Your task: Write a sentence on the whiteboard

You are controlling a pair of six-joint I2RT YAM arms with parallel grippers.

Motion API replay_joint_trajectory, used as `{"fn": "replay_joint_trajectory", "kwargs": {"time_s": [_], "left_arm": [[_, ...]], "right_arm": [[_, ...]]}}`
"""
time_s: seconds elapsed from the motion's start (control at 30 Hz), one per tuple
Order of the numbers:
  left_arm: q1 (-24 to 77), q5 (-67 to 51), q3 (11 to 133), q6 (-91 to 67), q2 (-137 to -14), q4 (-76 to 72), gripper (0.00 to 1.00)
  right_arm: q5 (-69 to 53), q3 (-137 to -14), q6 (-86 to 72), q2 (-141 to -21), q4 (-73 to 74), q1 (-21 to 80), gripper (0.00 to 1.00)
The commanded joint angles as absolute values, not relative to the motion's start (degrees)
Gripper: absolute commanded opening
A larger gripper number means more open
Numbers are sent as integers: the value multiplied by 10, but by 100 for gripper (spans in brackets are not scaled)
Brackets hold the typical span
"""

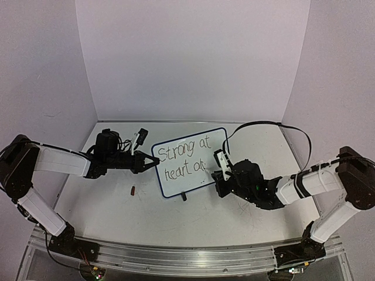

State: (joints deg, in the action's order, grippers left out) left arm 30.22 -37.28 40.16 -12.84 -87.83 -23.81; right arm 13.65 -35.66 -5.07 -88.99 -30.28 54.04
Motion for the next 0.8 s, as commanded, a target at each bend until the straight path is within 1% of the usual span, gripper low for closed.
{"fn": "replay_joint_trajectory", "kwargs": {"time_s": [0.0, 0.53, 0.77], "left_arm": [[294, -306, 411, -89, -884, -198, 0], [295, -308, 410, -86, -886, -199, 0], [295, -307, 412, -86, -886, -198, 0]], "right_arm": [[166, -368, -54, -886, -313, 540, 0], [203, -402, -39, -900, -335, 537, 0], [188, -401, -44, -902, -329, 536, 0]]}}
